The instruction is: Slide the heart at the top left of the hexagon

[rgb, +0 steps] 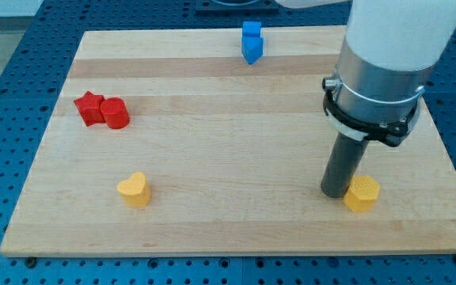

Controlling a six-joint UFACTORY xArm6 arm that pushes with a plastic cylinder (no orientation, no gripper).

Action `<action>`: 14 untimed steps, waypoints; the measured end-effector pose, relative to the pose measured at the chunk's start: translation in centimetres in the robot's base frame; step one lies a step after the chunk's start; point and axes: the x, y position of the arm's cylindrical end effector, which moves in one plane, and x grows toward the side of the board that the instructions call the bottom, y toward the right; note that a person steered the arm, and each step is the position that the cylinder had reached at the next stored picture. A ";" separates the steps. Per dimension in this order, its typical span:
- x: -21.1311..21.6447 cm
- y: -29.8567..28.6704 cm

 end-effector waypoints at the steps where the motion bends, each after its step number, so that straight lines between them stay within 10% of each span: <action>1: 0.0 1.1; 3: -0.2 2.0; 7: -5.2 -29.3; 14: -2.3 -29.0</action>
